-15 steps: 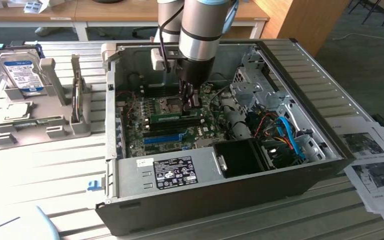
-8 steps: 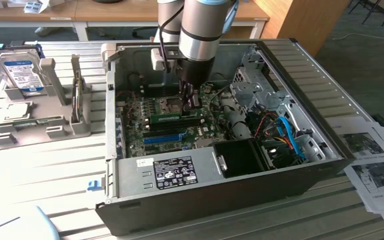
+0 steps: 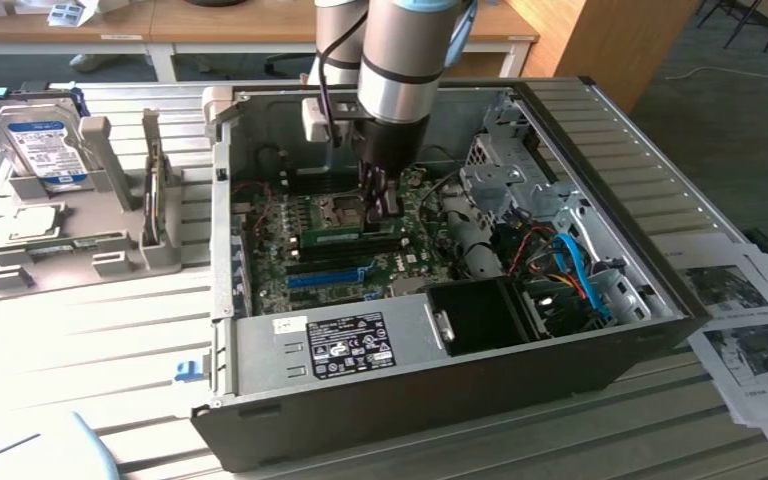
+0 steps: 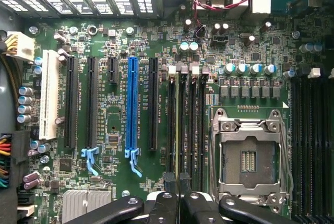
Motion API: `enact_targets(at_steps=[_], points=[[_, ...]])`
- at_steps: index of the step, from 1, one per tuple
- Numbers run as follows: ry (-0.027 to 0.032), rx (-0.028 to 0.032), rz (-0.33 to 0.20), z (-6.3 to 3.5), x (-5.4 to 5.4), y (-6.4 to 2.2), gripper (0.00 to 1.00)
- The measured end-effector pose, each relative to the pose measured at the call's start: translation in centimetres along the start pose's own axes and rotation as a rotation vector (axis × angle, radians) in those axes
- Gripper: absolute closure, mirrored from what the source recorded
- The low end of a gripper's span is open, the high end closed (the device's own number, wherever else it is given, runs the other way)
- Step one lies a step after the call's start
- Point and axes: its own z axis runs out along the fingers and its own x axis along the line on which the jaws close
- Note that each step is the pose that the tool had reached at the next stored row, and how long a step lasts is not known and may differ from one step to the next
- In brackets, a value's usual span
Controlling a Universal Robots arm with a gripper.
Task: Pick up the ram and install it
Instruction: 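Insert the ram into the slot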
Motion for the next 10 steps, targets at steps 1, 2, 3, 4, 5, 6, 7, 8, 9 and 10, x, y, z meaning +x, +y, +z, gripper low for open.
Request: enact_targets(at_steps=[1, 2, 3, 4, 5, 6, 7, 8, 9, 10], points=[[0.0001, 0.0000, 0.000, 0.05, 0.00, 0.00, 0.89], [0.0001, 0.0000, 0.000, 0.11, 0.00, -0.01, 0.89], [0.0001, 0.0000, 0.000, 0.16, 0.00, -0.01, 0.89], [0.0002, 0.0000, 0.000, 0.21, 0.00, -0.01, 0.89], [0.0001, 0.0000, 0.001, 0.25, 0.00, -0.01, 0.89], [0.0001, 0.0000, 0.001, 0.29, 0.00, -0.01, 0.89], [0.0002, -0.0001, 0.001, 0.32, 0.00, -0.01, 0.89], [0.0002, -0.0001, 0.001, 0.34, 0.00, -0.01, 0.89], [0.0003, -0.0001, 0.001, 0.34, 0.00, -0.02, 0.89], [0.0002, -0.0001, 0.001, 0.35, 0.00, -0.02, 0.89]])
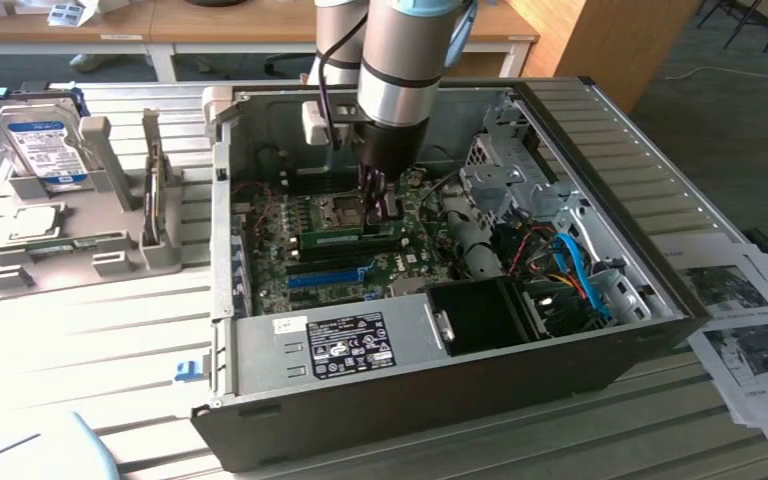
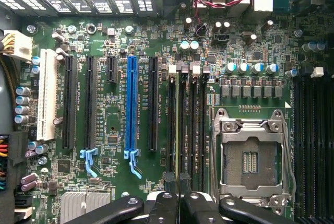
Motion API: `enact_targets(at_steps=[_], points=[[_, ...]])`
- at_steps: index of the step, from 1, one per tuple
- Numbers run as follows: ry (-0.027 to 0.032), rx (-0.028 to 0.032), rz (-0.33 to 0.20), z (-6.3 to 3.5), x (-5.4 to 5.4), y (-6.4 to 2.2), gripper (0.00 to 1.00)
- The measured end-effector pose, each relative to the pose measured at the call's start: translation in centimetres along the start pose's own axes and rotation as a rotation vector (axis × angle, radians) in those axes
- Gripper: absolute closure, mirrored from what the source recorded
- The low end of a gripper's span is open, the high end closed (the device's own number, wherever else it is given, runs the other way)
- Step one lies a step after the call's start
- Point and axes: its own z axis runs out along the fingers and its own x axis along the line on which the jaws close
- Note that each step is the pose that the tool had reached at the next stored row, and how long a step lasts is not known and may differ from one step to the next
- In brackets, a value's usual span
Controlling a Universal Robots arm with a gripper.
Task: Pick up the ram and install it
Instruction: 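Insert the ram into the slot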
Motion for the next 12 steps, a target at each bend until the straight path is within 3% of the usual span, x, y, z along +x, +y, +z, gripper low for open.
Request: enact_targets(at_steps=[12], points=[[-0.0006, 0.0012, 0.003, 0.11, 0.34, 0.01, 0.89]])
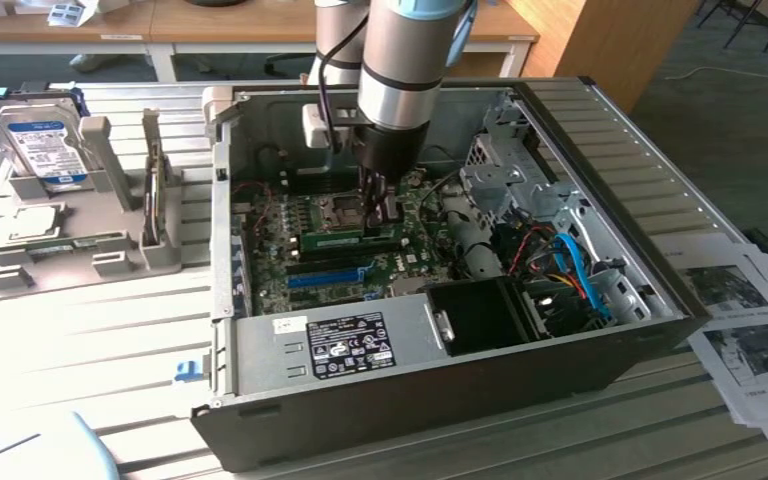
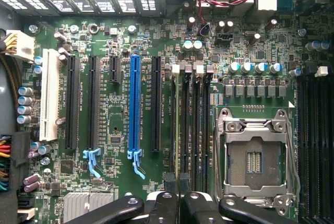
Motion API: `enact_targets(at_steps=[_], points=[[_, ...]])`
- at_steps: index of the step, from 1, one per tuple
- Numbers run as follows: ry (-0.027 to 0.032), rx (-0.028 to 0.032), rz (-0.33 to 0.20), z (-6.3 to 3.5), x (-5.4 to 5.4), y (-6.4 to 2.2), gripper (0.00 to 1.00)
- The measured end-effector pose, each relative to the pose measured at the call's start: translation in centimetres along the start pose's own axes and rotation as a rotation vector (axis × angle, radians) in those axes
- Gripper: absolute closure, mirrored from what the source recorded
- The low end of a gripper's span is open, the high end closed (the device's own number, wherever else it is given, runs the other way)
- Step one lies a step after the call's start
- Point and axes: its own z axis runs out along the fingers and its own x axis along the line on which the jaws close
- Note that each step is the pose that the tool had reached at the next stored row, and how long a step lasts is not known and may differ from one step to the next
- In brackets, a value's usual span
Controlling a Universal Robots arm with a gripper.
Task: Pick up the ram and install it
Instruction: 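Insert the ram into the slot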
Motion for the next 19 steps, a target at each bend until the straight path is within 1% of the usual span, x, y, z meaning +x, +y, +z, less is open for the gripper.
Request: enact_targets(at_steps=[4, 10, 15, 19], points=[[-0.0017, 0.0017, 0.001, 0.02, -0.01, 0.06, 0.89], [-0.0021, 0.0031, 0.001, 0.02, 0.00, 0.08, 0.89], [-0.0027, 0.0100, 0.001, 0.02, 0.00, 0.15, 0.89], [-0.0033, 0.0175, 0.001, 0.02, 0.00, 0.24, 0.89]])
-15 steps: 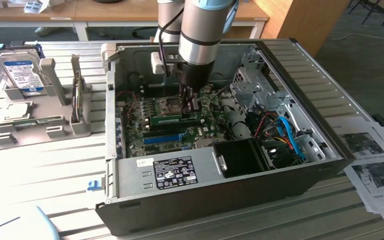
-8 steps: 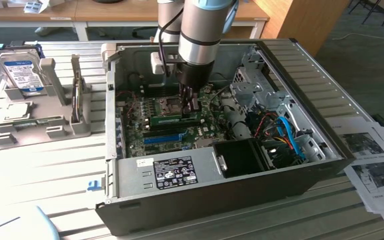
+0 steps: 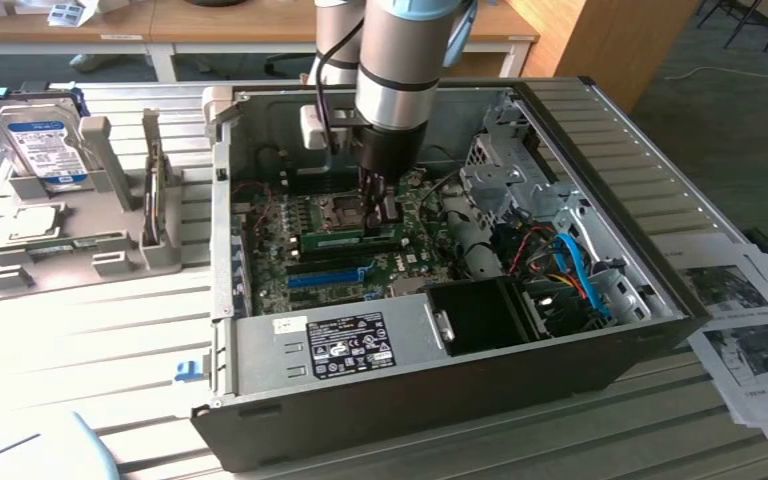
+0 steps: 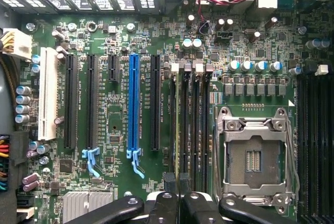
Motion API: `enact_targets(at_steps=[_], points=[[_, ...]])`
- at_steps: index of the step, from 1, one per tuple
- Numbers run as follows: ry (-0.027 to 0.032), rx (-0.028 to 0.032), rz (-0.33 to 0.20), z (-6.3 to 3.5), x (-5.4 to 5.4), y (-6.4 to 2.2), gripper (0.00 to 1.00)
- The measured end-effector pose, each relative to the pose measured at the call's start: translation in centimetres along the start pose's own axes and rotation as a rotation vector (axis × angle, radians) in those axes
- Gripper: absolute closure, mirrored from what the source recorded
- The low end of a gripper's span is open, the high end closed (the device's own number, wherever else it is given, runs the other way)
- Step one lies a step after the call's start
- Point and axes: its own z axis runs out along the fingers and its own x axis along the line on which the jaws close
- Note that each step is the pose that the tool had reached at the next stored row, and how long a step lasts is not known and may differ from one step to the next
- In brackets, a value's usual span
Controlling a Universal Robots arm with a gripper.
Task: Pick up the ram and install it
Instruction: 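Insert the ram into the slot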
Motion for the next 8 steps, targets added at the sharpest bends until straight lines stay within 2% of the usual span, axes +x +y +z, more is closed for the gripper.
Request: enact_targets(at_steps=[8], points=[[0.0001, 0.0017, 0.000, 0.00, 0.00, 0.14, 0.89]])
